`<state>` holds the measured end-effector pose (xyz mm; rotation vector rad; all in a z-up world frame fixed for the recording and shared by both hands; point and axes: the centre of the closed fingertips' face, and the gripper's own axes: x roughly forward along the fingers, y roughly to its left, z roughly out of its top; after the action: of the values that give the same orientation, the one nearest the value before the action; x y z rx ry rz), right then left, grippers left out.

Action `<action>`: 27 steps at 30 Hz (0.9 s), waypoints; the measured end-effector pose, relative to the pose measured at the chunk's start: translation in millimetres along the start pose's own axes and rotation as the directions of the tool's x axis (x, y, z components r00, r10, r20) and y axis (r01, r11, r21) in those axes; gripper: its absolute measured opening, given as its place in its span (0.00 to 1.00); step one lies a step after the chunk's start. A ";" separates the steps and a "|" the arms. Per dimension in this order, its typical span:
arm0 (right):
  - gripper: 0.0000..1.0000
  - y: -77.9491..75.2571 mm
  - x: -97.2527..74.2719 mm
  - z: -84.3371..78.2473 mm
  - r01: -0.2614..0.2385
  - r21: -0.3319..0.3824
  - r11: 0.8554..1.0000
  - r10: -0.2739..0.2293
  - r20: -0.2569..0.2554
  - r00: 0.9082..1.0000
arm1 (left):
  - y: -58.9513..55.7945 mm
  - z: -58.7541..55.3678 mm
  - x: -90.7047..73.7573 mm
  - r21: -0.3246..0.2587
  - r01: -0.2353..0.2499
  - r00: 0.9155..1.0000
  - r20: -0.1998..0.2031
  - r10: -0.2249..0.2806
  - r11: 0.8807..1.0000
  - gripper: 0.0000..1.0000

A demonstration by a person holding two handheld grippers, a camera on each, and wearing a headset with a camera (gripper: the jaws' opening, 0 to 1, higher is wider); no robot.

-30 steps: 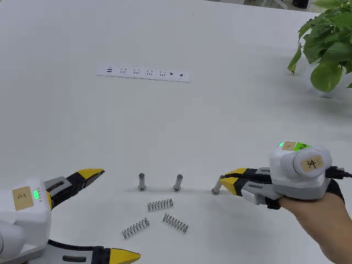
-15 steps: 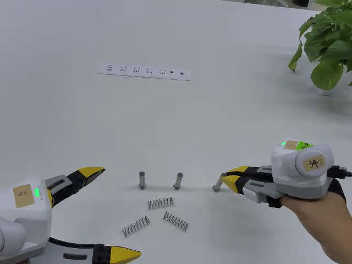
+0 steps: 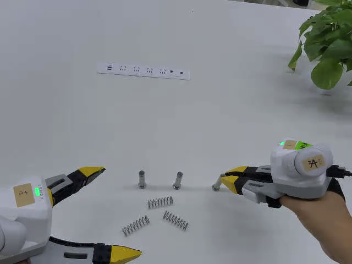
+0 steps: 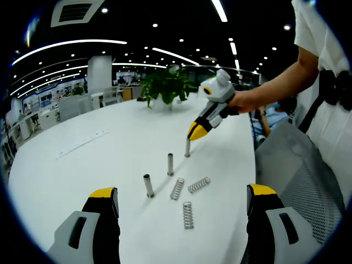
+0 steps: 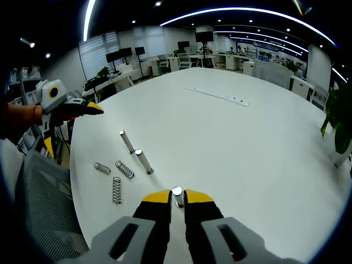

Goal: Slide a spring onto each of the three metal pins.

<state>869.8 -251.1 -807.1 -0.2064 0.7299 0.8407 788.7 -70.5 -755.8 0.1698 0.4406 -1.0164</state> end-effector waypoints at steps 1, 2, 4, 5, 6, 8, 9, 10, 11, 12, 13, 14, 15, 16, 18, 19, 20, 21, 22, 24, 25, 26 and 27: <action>0.10 0.0 0.1 -0.4 0.000 0.000 1.000 0.000 -0.001 1.000 | -0.1 0.0 0.0 -0.001 0.000 1.000 0.000 0.000 1.000 0.98; 0.10 0.1 0.3 -0.7 -0.001 0.002 1.000 0.001 -0.001 1.000 | -0.3 0.0 -0.1 0.000 0.001 1.000 0.000 -0.001 1.000 0.98; 0.10 0.0 0.6 -1.6 0.000 0.000 1.000 0.000 -0.004 1.000 | -0.1 0.1 -0.4 -0.001 -0.001 1.000 0.000 0.001 1.000 0.98; 0.10 -0.3 0.6 -1.9 0.001 -0.003 1.000 -0.001 -0.005 1.000 | -0.1 0.1 -0.4 -0.003 -0.001 1.000 0.000 0.001 1.000 0.98; 0.10 0.2 0.3 -1.6 0.000 -0.001 1.000 0.000 -0.004 1.000 | -0.2 0.1 -0.5 -0.002 -0.001 1.000 0.000 0.001 1.000 0.98; 0.10 0.4 0.0 -1.3 0.001 -0.002 1.000 -0.001 -0.004 1.000 | -0.1 0.2 -0.4 -0.002 -0.001 1.000 0.001 0.002 1.000 0.98; 0.10 0.4 0.0 -1.4 0.001 -0.001 1.000 -0.001 -0.005 1.000 | -0.2 0.0 -0.4 -0.003 -0.001 1.000 0.000 0.001 1.000 0.98; 0.11 0.7 0.0 -1.9 0.001 0.002 1.000 -0.001 -0.004 1.000 | -0.3 0.1 -0.3 -0.001 -0.001 1.000 0.000 0.001 1.000 0.98; 0.11 0.9 0.0 -2.1 0.001 0.001 1.000 -0.001 -0.004 1.000 | -0.4 0.2 -0.2 -0.001 -0.001 1.000 0.000 0.001 1.000 0.98; 0.11 0.8 0.1 -1.9 0.002 -0.001 1.000 -0.002 -0.004 1.000 | -0.6 0.4 0.0 -0.002 0.000 1.000 0.001 0.000 1.000 0.98; 0.11 0.9 0.0 -1.7 0.002 -0.001 1.000 -0.002 -0.003 1.000 | -0.7 0.3 0.1 -0.002 0.000 1.000 0.000 0.000 1.000 0.98; 0.11 0.6 0.2 -1.5 0.002 0.001 1.000 -0.002 -0.002 1.000 | -0.8 0.3 0.3 -0.001 0.001 1.000 -0.001 -0.001 1.000 0.98; 0.12 0.4 0.3 -1.7 0.002 0.002 1.000 -0.002 -0.002 1.000 | -0.8 0.4 0.4 0.000 0.001 1.000 -0.001 -0.001 1.000 0.98; 0.12 -0.3 0.3 -1.6 0.003 0.001 1.000 -0.003 -0.002 1.000 | -0.8 0.6 0.5 0.000 0.002 1.000 0.000 -0.002 1.000 0.98; 0.13 -1.2 0.0 -0.8 0.002 0.003 1.000 -0.002 0.002 1.000 | -0.7 0.9 0.6 0.001 0.001 1.000 -0.001 -0.001 1.000 0.98; 0.14 -1.9 -0.2 -0.8 0.002 0.002 1.000 -0.002 0.002 1.000 | -0.6 1.1 0.7 0.001 0.001 1.000 0.000 -0.001 1.000 0.98; 0.15 -2.0 -0.5 -0.6 0.004 0.000 1.000 -0.004 0.001 1.000 | -0.7 1.4 0.7 0.001 0.001 1.000 0.000 -0.001 1.000 0.98; 0.15 -2.0 -0.7 -0.6 0.004 -0.001 1.000 -0.004 0.001 1.000 | -0.8 1.4 0.8 0.001 0.002 1.000 0.000 -0.002 1.000 0.98; 0.16 -2.0 -0.7 -0.6 0.004 -0.002 1.000 -0.004 0.003 1.000 | -1.1 1.4 0.8 0.003 0.002 1.000 -0.002 -0.002 1.000 0.98; 0.18 -2.0 -1.1 -0.5 0.004 -0.001 1.000 -0.004 0.005 1.000 | -1.3 1.4 0.8 0.004 0.003 1.000 -0.002 -0.003 1.000 0.98; 0.18 -2.1 -1.9 -0.4 0.005 -0.004 1.000 -0.005 0.005 1.000 | -1.4 1.5 0.7 0.006 0.003 1.000 -0.004 -0.003 1.000 0.98; 0.18 -1.7 -2.5 0.1 0.005 -0.006 1.000 -0.005 0.006 1.000 | -1.6 1.6 0.7 0.006 0.003 1.000 -0.004 -0.003 1.000 0.98; 0.19 -1.0 -3.4 0.7 0.004 -0.005 1.000 -0.004 0.008 1.000 | -1.8 1.7 0.7 0.006 0.004 1.000 -0.004 -0.004 1.000 0.98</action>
<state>869.4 -253.6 -804.5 -0.2094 0.7198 0.8391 787.9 -72.5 -754.4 0.1764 0.4417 -1.0217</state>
